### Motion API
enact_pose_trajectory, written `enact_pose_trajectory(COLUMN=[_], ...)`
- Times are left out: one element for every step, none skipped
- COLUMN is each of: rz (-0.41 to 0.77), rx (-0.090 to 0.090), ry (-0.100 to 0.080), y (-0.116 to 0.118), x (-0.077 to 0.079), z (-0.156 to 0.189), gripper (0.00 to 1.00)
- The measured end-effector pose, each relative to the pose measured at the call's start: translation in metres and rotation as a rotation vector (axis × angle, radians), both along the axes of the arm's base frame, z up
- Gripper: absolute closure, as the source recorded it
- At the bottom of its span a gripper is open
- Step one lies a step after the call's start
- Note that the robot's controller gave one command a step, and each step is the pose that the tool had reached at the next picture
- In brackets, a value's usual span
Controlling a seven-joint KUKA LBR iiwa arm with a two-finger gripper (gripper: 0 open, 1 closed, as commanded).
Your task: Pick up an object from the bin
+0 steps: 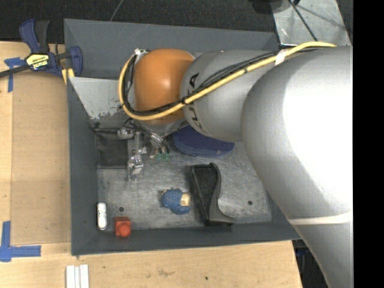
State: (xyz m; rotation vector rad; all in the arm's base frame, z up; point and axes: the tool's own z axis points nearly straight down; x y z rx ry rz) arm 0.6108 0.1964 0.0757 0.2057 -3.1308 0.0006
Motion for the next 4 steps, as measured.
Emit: enact_pose_trajectory(rz=[-0.003, -0.07, -0.073, -0.028], rx=[0.003, 0.006, 0.002, 0.005], ry=[-0.01, -0.014, -0.007, -0.013], y=[0.0, 0.04, 0.038, -0.004], x=[0.004, -0.043, -0.044, -0.072], z=[0.006, 0.132, 0.127, -0.004], gripper=[1.0, 1.0, 0.0, 0.0])
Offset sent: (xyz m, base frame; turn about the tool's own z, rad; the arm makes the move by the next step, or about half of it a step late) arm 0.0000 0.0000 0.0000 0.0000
